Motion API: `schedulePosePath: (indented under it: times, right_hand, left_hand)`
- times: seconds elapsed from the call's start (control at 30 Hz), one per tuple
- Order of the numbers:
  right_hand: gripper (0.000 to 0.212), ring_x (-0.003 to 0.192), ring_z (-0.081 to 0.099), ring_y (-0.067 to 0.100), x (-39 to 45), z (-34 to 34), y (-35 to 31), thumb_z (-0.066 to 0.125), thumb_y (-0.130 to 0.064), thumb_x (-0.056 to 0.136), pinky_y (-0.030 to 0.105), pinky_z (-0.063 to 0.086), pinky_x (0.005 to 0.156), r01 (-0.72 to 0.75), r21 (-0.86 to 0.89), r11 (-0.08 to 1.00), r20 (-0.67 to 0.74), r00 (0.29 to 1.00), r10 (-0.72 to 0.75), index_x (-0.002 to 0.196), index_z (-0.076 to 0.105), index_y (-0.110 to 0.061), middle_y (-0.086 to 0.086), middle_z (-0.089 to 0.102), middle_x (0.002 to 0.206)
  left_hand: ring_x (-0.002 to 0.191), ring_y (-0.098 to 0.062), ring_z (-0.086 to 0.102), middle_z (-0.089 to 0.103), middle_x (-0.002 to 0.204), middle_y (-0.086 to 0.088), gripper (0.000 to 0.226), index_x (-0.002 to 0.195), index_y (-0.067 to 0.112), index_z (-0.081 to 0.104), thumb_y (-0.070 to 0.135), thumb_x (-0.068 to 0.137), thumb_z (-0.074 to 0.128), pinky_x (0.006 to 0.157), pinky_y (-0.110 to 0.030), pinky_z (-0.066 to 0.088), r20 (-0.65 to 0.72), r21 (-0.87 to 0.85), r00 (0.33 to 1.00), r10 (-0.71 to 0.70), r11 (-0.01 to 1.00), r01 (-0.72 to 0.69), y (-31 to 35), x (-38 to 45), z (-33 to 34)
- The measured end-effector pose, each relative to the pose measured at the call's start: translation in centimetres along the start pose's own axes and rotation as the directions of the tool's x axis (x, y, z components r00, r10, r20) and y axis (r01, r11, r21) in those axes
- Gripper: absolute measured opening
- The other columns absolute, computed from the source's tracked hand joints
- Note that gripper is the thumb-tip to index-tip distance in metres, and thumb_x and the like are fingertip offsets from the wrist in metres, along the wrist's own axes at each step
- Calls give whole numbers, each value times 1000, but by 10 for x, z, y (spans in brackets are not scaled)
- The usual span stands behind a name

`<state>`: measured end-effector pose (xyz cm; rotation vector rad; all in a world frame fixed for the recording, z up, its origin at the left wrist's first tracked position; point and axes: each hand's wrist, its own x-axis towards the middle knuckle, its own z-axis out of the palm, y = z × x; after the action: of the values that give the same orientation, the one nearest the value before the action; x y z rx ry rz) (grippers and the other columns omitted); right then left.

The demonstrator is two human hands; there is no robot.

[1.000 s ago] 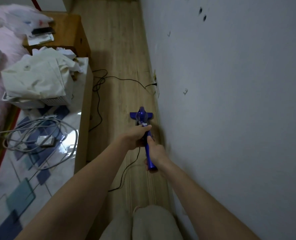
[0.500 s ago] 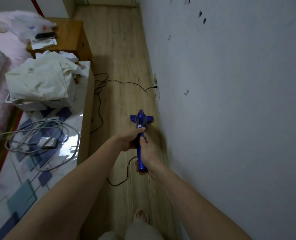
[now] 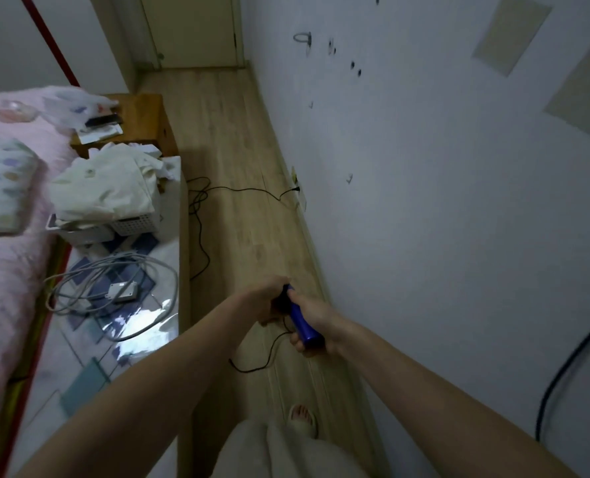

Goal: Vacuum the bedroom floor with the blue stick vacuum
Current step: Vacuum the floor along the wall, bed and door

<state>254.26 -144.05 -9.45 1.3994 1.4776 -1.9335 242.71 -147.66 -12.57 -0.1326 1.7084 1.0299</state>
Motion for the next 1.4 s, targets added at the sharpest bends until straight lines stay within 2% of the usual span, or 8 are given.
schedulePosePath:
  times: [0.17, 0.33, 0.47, 0.67, 0.87, 1.1, 1.27, 1.4]
  right_hand:
    - [47, 52, 55, 14, -36, 3, 38, 42, -54, 98, 22, 47, 43, 32, -50, 998, 8, 999, -31, 108, 48, -8, 7, 56, 70]
    - [64, 59, 61, 17, -43, 29, 68, 45, -64, 92, 26, 49, 49, -90, -42, 995, -61, 994, 88, 116, 50, -6, 9, 64, 78]
    - [59, 60, 60, 18, -41, 40, 71, 49, -60, 92, 29, 52, 52, -138, 51, 989, -95, 985, 143, 115, 51, -6, 9, 64, 80]
    - [54, 63, 56, 17, -18, 69, 67, 45, -58, 95, 27, 48, 52, -5, 196, 981, -204, 978, 46, 115, 50, -8, 10, 60, 87]
    - [48, 75, 62, 19, 26, 95, 50, 37, -58, 97, 36, 57, 81, 98, 106, 990, -184, 980, -77, 114, 50, -15, 9, 65, 94]
    - [41, 61, 58, 17, 86, 59, -5, 29, -53, 101, 23, 47, 46, 125, -43, 991, -60, 990, -128, 122, 46, -21, 10, 59, 92]
    - [41, 57, 56, 16, 139, 21, -61, 31, -53, 101, 27, 48, 53, 137, -95, 986, -28, 990, -140, 94, 52, -18, 8, 57, 74]
    - [50, 56, 58, 18, 181, 3, -102, 30, -57, 100, 26, 48, 49, 113, -177, 978, 2, 993, -115, 120, 47, -14, 13, 59, 81]
  left_hand:
    - [78, -22, 59, 57, 90, -14, 23, 111, 1, 49, 22, 101, 46, 72, -32, 52, 40, -62, 995, -88, 994, 91, -40, -33, 2]
    - [100, -26, 63, 62, 108, -15, 31, 117, 0, 47, 20, 95, 58, 91, -37, 52, 76, -118, 987, -139, 982, 147, -69, -42, -14]
    - [99, -27, 64, 62, 107, -15, 27, 111, 4, 47, 19, 93, 60, 85, -38, 53, 74, -151, 988, -135, 978, 145, -78, -43, -20]
    - [104, -27, 64, 64, 112, -15, 26, 109, 2, 50, 21, 94, 60, 96, -40, 51, 48, -149, 994, -101, 983, 107, -67, -32, -32]
    - [97, -27, 66, 66, 111, -13, 47, 126, 3, 47, 23, 87, 65, 91, -44, 53, 15, -221, 996, -89, 971, 90, -54, -3, -69]
    - [84, -26, 60, 60, 94, -14, 14, 110, 12, 53, 19, 98, 52, 98, -48, 48, 27, -329, 999, -36, 943, 43, 1, 55, -66]
    - [83, -24, 60, 58, 97, -13, 12, 111, 16, 51, 17, 98, 51, 86, -42, 52, 15, -338, 1000, -13, 941, 17, 59, 104, -57]
    - [80, -24, 59, 57, 93, -13, 8, 108, 16, 48, 17, 100, 48, 89, -43, 50, -24, -347, 1000, -2, 938, -7, 98, 136, -53]
